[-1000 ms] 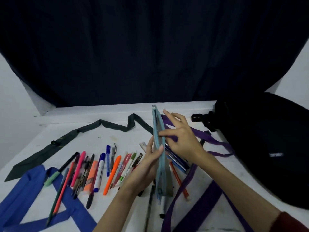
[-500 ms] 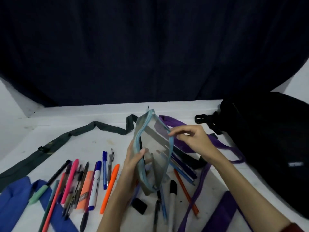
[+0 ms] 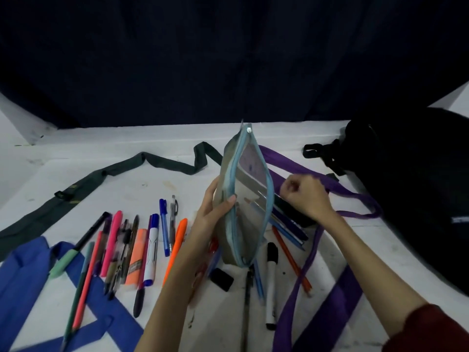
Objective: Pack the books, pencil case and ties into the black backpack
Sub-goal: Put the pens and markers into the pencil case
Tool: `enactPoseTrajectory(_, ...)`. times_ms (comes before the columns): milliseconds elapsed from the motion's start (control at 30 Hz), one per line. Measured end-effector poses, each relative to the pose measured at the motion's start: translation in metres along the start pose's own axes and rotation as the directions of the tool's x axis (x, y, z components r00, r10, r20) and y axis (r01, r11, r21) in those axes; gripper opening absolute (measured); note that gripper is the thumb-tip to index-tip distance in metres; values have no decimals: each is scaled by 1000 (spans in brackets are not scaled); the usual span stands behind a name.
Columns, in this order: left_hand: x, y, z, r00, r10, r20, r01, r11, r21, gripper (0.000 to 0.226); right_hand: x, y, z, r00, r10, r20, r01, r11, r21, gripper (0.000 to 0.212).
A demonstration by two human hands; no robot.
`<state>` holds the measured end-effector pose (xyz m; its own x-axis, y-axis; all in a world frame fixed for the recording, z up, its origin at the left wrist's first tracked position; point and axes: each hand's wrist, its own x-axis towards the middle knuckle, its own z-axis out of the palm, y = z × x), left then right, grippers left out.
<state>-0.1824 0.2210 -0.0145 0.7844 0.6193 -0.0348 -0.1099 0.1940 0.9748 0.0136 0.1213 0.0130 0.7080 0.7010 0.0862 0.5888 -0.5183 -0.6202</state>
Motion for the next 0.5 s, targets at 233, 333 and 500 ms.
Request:
enactPoseTrajectory(233,2,-5,-7,995,-91,40,94,991,-90,102,1,11,30,983,70,172,-38,982,-184,30)
enactPoseTrajectory(333,4,-5,-7,993,-113,32,116,982,-146,91,4,9,34,960,102,260,-86,994,-74,28)
enactPoseTrajectory(500,1,1,-3,999,-44,10,45,990,-134,75,7,6,36,957,14,289,79,947,-310,25)
